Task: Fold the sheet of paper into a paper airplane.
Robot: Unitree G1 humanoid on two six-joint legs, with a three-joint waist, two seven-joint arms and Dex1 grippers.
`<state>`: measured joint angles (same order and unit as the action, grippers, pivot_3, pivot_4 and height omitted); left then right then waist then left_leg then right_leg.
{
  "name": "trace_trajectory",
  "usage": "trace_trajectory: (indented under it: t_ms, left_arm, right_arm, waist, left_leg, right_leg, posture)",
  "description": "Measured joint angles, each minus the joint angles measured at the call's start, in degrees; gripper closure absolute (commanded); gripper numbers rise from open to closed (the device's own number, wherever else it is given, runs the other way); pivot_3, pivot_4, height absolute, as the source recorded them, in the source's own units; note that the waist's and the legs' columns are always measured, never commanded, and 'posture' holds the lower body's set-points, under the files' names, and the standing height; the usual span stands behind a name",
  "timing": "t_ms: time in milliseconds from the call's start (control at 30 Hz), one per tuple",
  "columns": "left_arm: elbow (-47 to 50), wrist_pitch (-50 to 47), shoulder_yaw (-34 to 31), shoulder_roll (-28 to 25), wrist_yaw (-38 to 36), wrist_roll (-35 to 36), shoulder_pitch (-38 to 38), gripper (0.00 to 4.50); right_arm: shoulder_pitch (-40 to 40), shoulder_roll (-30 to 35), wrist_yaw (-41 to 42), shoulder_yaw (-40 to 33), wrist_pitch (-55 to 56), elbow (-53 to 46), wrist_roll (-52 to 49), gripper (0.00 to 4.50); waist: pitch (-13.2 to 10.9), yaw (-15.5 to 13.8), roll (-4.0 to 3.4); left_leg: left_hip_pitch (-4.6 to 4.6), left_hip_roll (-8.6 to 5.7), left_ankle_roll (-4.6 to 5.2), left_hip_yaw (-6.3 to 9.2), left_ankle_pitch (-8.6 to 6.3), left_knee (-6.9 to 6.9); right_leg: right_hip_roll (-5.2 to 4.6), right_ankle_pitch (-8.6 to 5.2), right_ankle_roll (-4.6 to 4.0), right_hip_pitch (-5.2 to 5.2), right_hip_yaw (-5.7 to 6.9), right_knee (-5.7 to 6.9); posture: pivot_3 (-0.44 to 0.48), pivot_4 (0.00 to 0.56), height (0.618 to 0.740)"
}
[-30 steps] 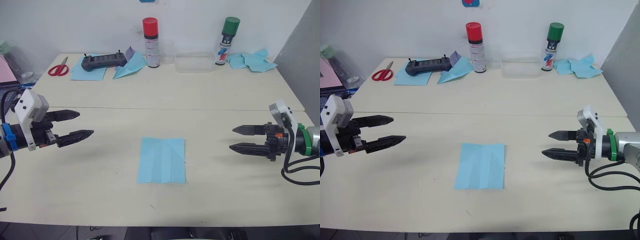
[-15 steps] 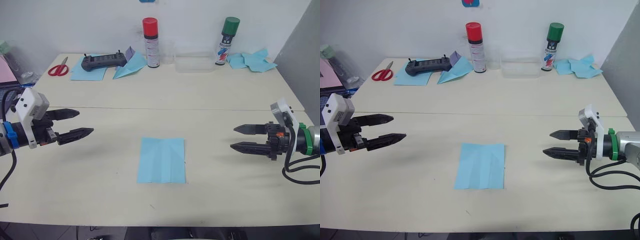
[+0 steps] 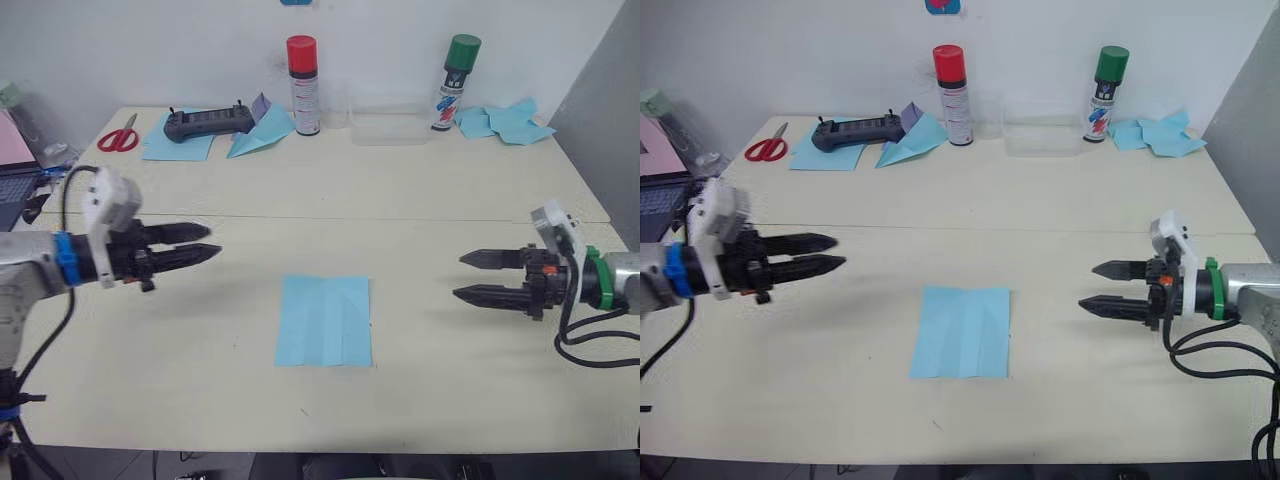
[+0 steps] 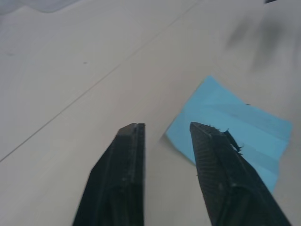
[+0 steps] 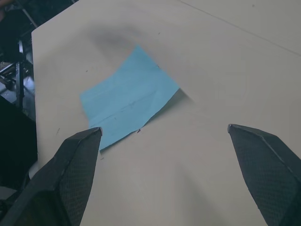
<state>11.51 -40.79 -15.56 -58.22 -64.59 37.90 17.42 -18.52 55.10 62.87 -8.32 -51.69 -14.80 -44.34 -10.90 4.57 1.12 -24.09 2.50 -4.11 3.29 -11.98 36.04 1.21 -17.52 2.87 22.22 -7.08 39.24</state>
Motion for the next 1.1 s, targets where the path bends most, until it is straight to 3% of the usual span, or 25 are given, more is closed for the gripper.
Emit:
trace_trajectory:
  t_ms: [100,400,600,900,1000,1100]
  left_arm:
    - [3.0,-1.2,4.0,3.4,2.1,0.1,0.0,4.46]
    - [5.0,2.9,15.4,10.7,7.5,-7.0,-4.0,4.46]
    - [2.7,7.2,21.8,14.3,9.7,-13.9,-5.9,4.46]
    - [-2.4,16.0,23.8,15.3,8.9,-19.1,-7.6,4.46]
    - [-2.9,16.7,23.8,15.8,8.9,-19.3,-7.6,4.50]
    - [-3.2,17.6,23.8,16.1,8.8,-19.7,-7.8,4.50]
  right_arm:
    - [-0.4,-1.9,-0.6,1.0,0.7,0.0,0.4,0.00]
    - [-3.0,-10.6,-8.4,4.7,3.3,-0.4,4.2,0.00]
    - [-2.7,-12.5,-10.5,7.8,3.7,-3.0,5.5,0.00]
    - [-4.4,-14.7,-10.9,10.5,6.1,-1.6,8.8,0.00]
    - [-5.8,-16.3,-11.3,10.6,7.3,1.6,9.8,0.64]
    - [-7.0,-16.8,-11.4,11.8,9.5,5.1,12.6,1.72]
  waist:
    - [0.0,0.0,0.00]
    - [0.0,0.0,0.03]
    - [0.0,-0.1,0.03]
    - [0.1,-0.2,0.04]
    - [0.1,-0.1,0.05]
    - [0.1,-0.1,0.04]
  left_leg:
    - [0.01,0.00,0.00,0.02,0.00,0.02]
    - [0.17,0.00,-0.01,0.07,0.01,0.09]
    - [0.17,-0.04,-0.01,0.07,0.01,0.11]
    - [0.28,-0.04,-0.01,0.07,0.02,0.13]
    - [0.31,-0.03,-0.01,0.06,0.02,0.17]
    - [0.32,-0.04,0.00,0.06,0.02,0.19]
  right_leg:
    - [0.02,0.02,-0.03,0.01,0.00,0.09]
    - [0.11,0.02,-0.04,0.01,-0.07,0.49]
    - [0.09,0.02,-0.04,-0.02,-0.10,0.49]
    - [0.10,-0.03,0.04,-0.09,-0.11,0.53]
    - [0.10,-0.04,0.06,-0.14,-0.11,0.53]
    - [0.10,-0.04,0.05,-0.14,-0.12,0.53]
  posture:
    - [0.000,0.150,0.740]
    - [0.000,0.150,0.740]
    - [0.000,0.150,0.740]
    - [0.000,0.150,0.740]
    - [0.000,0.150,0.740]
    - [0.000,0.150,0.740]
